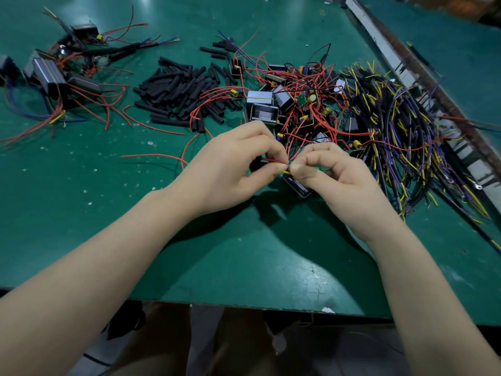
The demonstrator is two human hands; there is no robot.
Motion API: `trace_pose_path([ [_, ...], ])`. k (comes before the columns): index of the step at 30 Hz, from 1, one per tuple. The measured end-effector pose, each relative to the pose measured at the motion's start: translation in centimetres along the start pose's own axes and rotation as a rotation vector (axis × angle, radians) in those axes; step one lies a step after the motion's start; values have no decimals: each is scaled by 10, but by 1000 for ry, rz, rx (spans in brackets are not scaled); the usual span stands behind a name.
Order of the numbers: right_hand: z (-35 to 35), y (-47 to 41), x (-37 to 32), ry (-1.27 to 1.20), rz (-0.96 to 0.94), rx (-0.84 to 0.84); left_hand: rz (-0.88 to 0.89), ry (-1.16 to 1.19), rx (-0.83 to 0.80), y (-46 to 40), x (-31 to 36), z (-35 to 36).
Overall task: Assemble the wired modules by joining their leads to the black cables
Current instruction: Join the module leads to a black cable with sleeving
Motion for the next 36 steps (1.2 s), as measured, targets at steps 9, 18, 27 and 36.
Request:
trace_pose_path([
  [9, -11, 3, 0, 288, -358, 399, -111, 63, -43, -3, -4, 2],
  [18, -2, 3, 5, 542, -558, 367, -115, 44, -49, -4, -4, 2],
  [27, 1, 5, 5, 699, -608, 456, -180, 61, -65, -5, -6, 3],
  [36, 11, 10, -3, 871, -642, 539, -213, 80, -81, -6, -7, 4],
])
Point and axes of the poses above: each hand's wrist, its own y-axis away from the middle knuckle, its own z-axis out of the palm, x = y × z, the point moved 2 cm from there along -y, towards the middle knuckle, and after that the axes turned 4 degrees about y, right-handed, at the moved point
